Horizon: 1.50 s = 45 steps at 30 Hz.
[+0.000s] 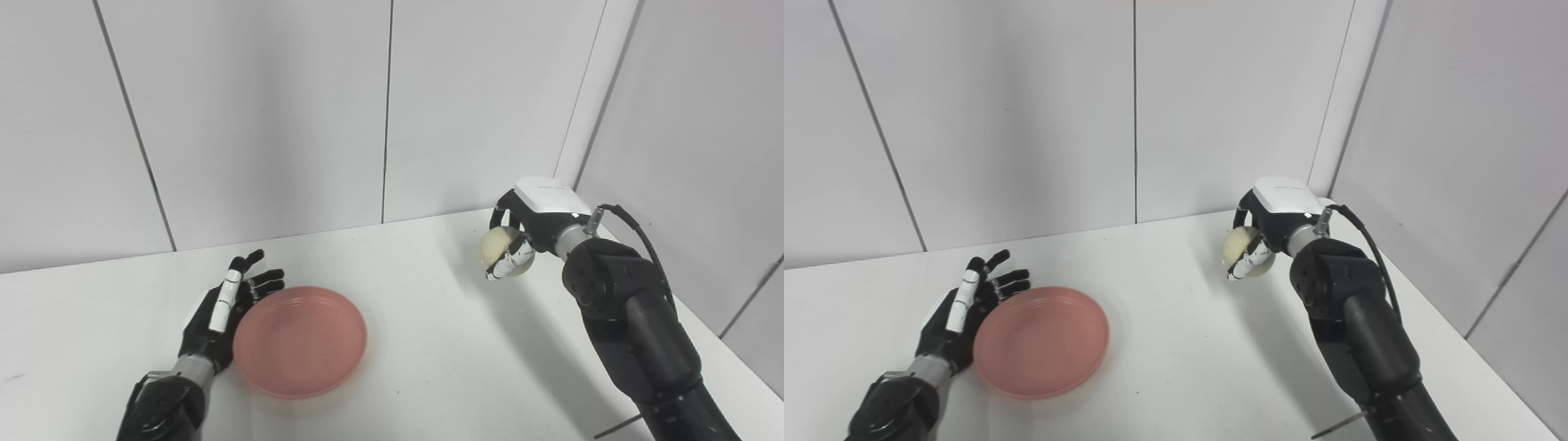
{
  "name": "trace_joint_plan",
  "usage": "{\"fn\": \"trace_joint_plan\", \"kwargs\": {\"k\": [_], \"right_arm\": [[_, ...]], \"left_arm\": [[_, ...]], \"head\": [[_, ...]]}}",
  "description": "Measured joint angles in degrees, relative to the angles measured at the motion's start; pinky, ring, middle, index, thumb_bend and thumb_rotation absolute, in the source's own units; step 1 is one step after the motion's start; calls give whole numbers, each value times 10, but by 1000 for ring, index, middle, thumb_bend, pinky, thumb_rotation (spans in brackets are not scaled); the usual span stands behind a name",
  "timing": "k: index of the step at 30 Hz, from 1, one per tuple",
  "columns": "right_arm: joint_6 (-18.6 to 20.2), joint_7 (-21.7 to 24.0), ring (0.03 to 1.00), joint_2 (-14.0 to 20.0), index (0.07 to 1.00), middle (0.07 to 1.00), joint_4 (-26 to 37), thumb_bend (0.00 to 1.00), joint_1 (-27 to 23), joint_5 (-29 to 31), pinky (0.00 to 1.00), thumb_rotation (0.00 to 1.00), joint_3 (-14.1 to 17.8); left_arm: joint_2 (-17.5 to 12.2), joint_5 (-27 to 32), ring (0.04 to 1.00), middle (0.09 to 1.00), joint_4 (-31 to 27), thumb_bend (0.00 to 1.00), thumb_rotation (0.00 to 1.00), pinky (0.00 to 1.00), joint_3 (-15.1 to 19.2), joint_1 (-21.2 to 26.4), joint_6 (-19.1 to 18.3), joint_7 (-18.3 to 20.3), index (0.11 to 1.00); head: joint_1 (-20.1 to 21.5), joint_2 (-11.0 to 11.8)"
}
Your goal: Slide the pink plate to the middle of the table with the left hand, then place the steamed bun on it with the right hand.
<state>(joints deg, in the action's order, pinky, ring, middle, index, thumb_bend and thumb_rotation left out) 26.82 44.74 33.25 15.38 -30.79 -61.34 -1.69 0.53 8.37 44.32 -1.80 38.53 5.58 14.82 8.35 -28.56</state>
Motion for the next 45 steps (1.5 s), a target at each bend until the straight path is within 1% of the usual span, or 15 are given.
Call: {"fn": "trace_joint_plan", "kwargs": {"k": [1, 2, 4, 6, 10, 12, 15, 19, 23, 26, 32, 36, 37, 39, 45], "right_arm": [[0, 0, 286, -4, 492, 417, -1, 518, -5, 1, 215, 135, -2], [0, -1, 283, -7, 492, 413, -3, 517, -9, 3, 214, 132, -4], [0, -10, 281, -14, 491, 413, -11, 516, -19, 16, 212, 130, -8], [-4, -20, 277, -16, 492, 408, -28, 516, -27, 29, 211, 130, -14], [-17, -37, 275, -16, 492, 406, -64, 516, -35, 59, 206, 132, -32], [-24, -45, 249, -16, 492, 359, -72, 517, -35, 71, 184, 136, -40], [-29, -55, 236, -17, 490, 339, -73, 517, -40, 81, 172, 140, -58], [-33, -57, 246, -26, 489, 355, -72, 517, -48, 83, 173, 143, -86], [-33, -55, 254, -38, 491, 365, -70, 515, -60, 80, 175, 141, -116], [-33, -53, 245, -49, 490, 354, -69, 514, -72, 77, 168, 138, -130], [-33, -47, 242, -67, 490, 359, -70, 511, -90, 80, 167, 136, -148], [-31, -40, 238, -90, 490, 355, -70, 511, -92, 82, 160, 134, -158], [-30, -38, 243, -95, 489, 424, -70, 520, -92, 81, 164, 55, -161], [-29, -29, 255, -104, 488, 462, -69, 525, -92, 79, 175, 12, -173], [-30, -29, 272, -124, 489, 474, -75, 527, -92, 67, 189, 0, -201]], "left_arm": [[2, 0, 763, 736, 2, 744, 925, 819, -1, 1, 0, -1, 877], [4, -3, 761, 735, 6, 749, 928, 819, -2, 4, 0, -4, 876], [9, -9, 756, 727, 14, 759, 929, 814, -3, 10, 3, -9, 878], [15, -12, 751, 715, 29, 765, 925, 805, -4, 17, 10, -14, 877], [25, -14, 744, 698, 56, 760, 915, 797, -4, 31, 29, -21, 860], [31, -14, 748, 697, 70, 771, 909, 782, -4, 36, 41, -25, 851], [37, -17, 747, 701, 79, 775, 906, 761, -4, 41, 47, -33, 850], [42, -25, 735, 697, 92, 788, 893, 753, -4, 48, 53, -38, 855], [47, -27, 726, 699, 107, 778, 893, 741, -4, 55, 63, -42, 865], [48, -27, 716, 698, 113, 780, 883, 727, -4, 57, 69, -43, 860], [54, -27, 710, 696, 130, 773, 883, 725, -2, 67, 77, -46, 861], [59, -32, 710, 697, 132, 778, 888, 716, -3, 67, 80, -53, 858], [60, -32, 710, 697, 132, 776, 883, 718, -3, 67, 80, -53, 861], [60, -32, 712, 699, 132, 770, 881, 719, -2, 67, 80, -53, 867], [60, -32, 708, 696, 123, 760, 886, 709, -3, 63, 78, -52, 868]], "head": [[-10, -1], [-33, -3], [-33, -3], [-68, -3], [-81, -2], [-95, -1], [-103, -1], [-124, 1], [-134, 1], [-157, 0], [-166, -1], [-166, -2], [-167, -2], [-168, -2], [-171, -5]]}}
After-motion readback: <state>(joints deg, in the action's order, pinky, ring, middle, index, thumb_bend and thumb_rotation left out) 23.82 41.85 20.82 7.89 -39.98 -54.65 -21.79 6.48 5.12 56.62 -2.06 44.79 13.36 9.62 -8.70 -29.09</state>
